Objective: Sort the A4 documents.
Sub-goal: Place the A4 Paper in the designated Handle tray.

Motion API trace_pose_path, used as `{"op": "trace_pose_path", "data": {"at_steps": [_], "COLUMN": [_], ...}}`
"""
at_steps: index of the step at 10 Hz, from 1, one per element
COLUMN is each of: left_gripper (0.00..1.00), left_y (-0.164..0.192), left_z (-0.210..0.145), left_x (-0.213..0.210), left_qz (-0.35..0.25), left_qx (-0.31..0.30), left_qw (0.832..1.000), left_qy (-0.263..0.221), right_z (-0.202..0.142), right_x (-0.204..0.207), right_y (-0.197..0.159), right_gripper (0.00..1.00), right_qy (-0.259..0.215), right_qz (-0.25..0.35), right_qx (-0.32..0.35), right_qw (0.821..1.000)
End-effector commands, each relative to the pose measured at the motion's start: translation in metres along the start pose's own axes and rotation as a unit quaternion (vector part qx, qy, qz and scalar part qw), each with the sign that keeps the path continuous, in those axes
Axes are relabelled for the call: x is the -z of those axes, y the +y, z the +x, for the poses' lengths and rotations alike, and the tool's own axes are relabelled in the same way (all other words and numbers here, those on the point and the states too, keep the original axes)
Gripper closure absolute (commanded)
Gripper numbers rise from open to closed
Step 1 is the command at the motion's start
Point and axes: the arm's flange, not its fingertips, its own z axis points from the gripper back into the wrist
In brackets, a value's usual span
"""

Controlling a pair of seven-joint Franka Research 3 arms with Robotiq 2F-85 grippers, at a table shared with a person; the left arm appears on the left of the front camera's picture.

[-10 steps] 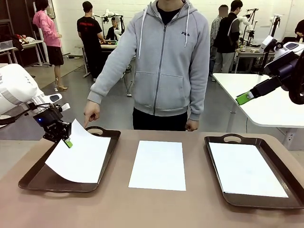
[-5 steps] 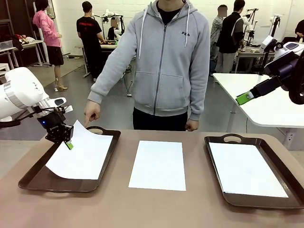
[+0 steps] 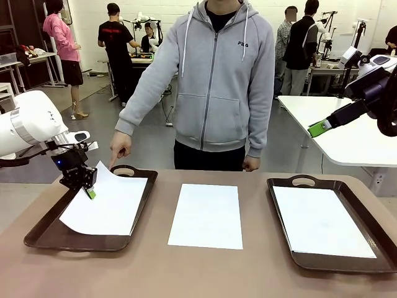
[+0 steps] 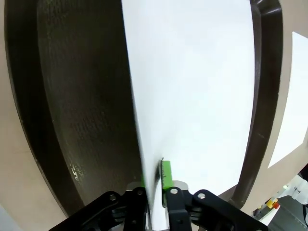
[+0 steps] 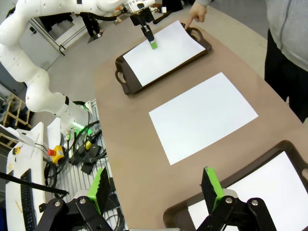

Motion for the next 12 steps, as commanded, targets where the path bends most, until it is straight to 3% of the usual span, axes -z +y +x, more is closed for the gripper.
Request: {"op": "trace_pose_path", "data": {"at_steps": [1, 2, 3, 4, 5, 6, 7, 8, 9, 10, 11, 12], "left_gripper": [0.62, 0.78, 0.43, 0.6, 0.25, 0.51, 0.06, 0.33, 0.0, 0.14, 0.0, 0.0], "left_y": [0.0, 0.0, 0.0, 0.0, 0.0, 0.001, 0.001, 0.001, 0.0, 0.0, -0.001, 0.0], "left_z": [0.007, 0.008, 0.009, 0.009, 0.008, 0.008, 0.007, 0.006, 0.005, 0.003, 0.002, -0.001], "left_x": [-0.006, -0.007, -0.008, -0.011, -0.013, -0.015, -0.016, -0.017, -0.02, -0.022, -0.026, -0.029], "left_qz": [0.016, 0.02, 0.026, 0.032, 0.033, 0.031, 0.034, 0.037, 0.04, 0.042, 0.039, 0.038], "left_qx": [0.008, 0.008, 0.009, 0.008, 0.006, 0.004, 0.003, 0.0, -0.002, -0.002, -0.002, -0.007], "left_qw": [1.0, 1.0, 0.999, 0.999, 0.999, 0.999, 0.999, 0.999, 0.999, 0.999, 0.999, 0.999], "left_qy": [0.017, 0.019, 0.019, 0.019, 0.019, 0.019, 0.019, 0.018, 0.014, 0.012, 0.009, 0.003], "right_z": [0.001, 0.001, 0.001, 0.001, 0.001, 0.001, 0.001, 0.001, 0.001, 0.001, 0.001, 0.001], "right_x": [0.001, 0.001, 0.001, 0.001, 0.001, 0.001, 0.001, 0.001, 0.001, 0.001, 0.001, 0.001], "right_y": [-0.001, -0.001, -0.001, -0.001, -0.001, -0.001, -0.001, -0.001, -0.001, -0.001, -0.001, -0.001], "right_gripper": [0.01, 0.01, 0.01, 0.01, 0.01, 0.01, 0.01, 0.01, 0.01, 0.01, 0.01, 0.01], "right_qy": [-0.003, -0.003, -0.003, -0.003, -0.003, -0.003, -0.003, -0.003, -0.003, -0.003, -0.003, -0.003], "right_qz": [0.004, 0.004, 0.004, 0.004, 0.004, 0.004, 0.004, 0.004, 0.004, 0.004, 0.004, 0.004], "right_qx": [-0.004, -0.004, -0.004, -0.004, -0.004, -0.004, -0.004, -0.004, -0.004, -0.004, -0.004, -0.004], "right_qw": [1.0, 1.0, 1.0, 1.0, 1.0, 1.0, 1.0, 1.0, 1.0, 1.0, 1.0, 1.0]}}
